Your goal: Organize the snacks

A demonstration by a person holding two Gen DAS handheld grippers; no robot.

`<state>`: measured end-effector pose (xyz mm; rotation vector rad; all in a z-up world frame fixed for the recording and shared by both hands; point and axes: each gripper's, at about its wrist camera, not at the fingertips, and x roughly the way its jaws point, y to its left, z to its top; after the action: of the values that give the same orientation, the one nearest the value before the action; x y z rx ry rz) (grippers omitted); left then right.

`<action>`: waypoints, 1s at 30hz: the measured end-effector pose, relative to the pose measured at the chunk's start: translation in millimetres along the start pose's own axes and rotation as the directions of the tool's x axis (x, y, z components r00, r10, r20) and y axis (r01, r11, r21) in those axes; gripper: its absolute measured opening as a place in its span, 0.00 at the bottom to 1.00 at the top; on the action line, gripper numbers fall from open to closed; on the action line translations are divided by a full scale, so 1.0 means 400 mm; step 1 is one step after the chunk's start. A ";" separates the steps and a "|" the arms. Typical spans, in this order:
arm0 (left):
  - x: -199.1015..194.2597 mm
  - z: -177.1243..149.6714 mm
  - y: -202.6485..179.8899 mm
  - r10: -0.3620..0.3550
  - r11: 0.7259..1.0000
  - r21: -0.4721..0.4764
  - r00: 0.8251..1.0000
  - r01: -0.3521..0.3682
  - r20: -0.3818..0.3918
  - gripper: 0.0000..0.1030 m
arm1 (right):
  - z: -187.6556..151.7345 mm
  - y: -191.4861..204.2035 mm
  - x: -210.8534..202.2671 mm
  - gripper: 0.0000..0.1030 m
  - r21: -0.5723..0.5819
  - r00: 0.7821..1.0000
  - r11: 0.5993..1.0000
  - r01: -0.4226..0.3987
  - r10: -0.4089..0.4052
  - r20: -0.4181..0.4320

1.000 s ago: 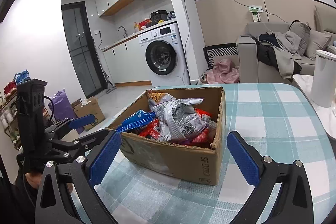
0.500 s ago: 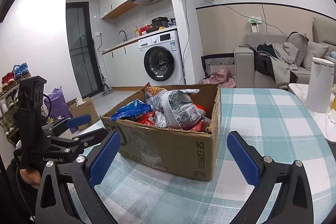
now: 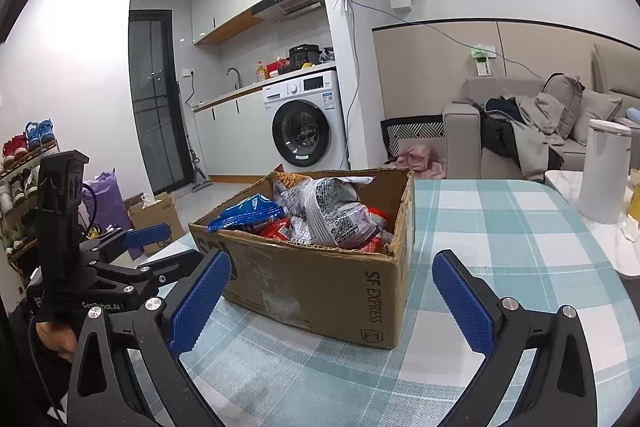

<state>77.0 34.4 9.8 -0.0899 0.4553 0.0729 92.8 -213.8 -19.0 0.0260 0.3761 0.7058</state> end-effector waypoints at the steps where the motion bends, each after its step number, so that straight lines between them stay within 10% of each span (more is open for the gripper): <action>1: 0.000 0.000 -0.001 -0.001 1.000 0.002 1.000 0.001 0.002 0.99 | 0.000 -0.002 0.000 1.00 0.003 1.000 1.000 0.004 -0.004 0.003; 30: 0.004 -0.006 0.002 0.004 1.000 -0.012 1.000 -0.004 -0.008 0.99 | -0.001 -0.013 0.000 1.00 0.020 1.000 1.000 0.005 -0.005 0.009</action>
<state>77.1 35.0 6.9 -0.1015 0.4627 0.0791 96.0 -217.6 -20.0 0.0468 0.3748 0.6972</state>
